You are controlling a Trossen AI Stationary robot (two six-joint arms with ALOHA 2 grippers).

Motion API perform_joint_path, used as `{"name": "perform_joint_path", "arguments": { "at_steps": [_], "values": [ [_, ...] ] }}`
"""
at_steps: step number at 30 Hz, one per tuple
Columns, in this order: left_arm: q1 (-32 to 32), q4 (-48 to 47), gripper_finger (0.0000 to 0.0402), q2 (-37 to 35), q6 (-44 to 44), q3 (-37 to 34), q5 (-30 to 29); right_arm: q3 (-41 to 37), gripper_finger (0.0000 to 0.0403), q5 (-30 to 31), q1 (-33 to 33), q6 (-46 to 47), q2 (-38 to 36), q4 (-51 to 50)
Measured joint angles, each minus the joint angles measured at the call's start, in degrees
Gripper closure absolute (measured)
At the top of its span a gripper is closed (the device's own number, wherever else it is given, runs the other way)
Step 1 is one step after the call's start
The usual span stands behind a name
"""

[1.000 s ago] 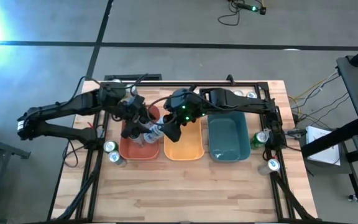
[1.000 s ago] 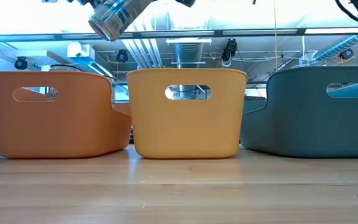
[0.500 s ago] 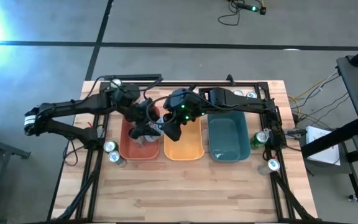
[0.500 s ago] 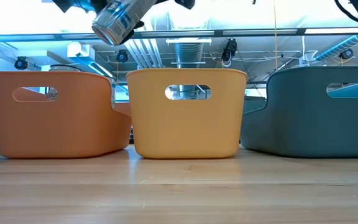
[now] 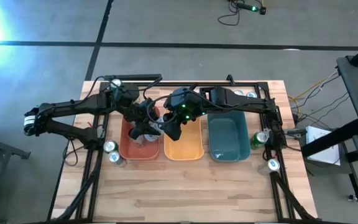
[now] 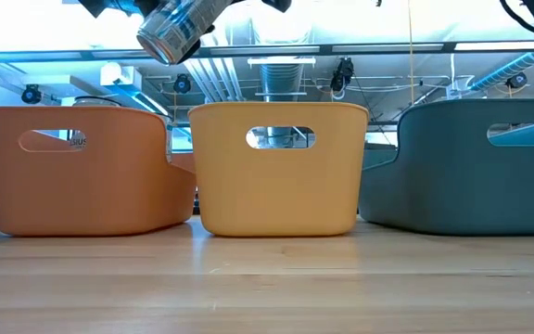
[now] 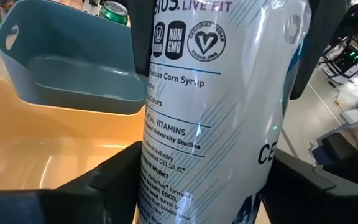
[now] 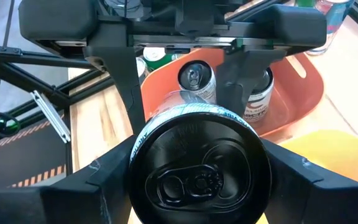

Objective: Sort soda cans
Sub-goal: Put the white soda can into the orange bin

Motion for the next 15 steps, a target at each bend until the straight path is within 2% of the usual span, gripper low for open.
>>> {"name": "perform_joint_path", "arguments": {
  "at_steps": [3, 11, 15],
  "values": [
    [-0.07, 0.0, 0.0137, -0.31, 0.0, 0.0, 0.15, 0.02, 0.0141, 0.02, 0.0, 0.04, 0.0, 0.2],
    [-0.07, 0.07, 0.0162, -0.8, 0.07, -0.02, 0.47, 0.04, 0.0142, 0.28, 0.0, 0.15, -0.02, 0.56],
    [-0.04, 0.41, 0.0161, -1.21, 0.47, -0.04, 0.67, 0.04, 0.0111, 1.7, 0.04, -0.14, -0.26, 0.87]
  ]
}}
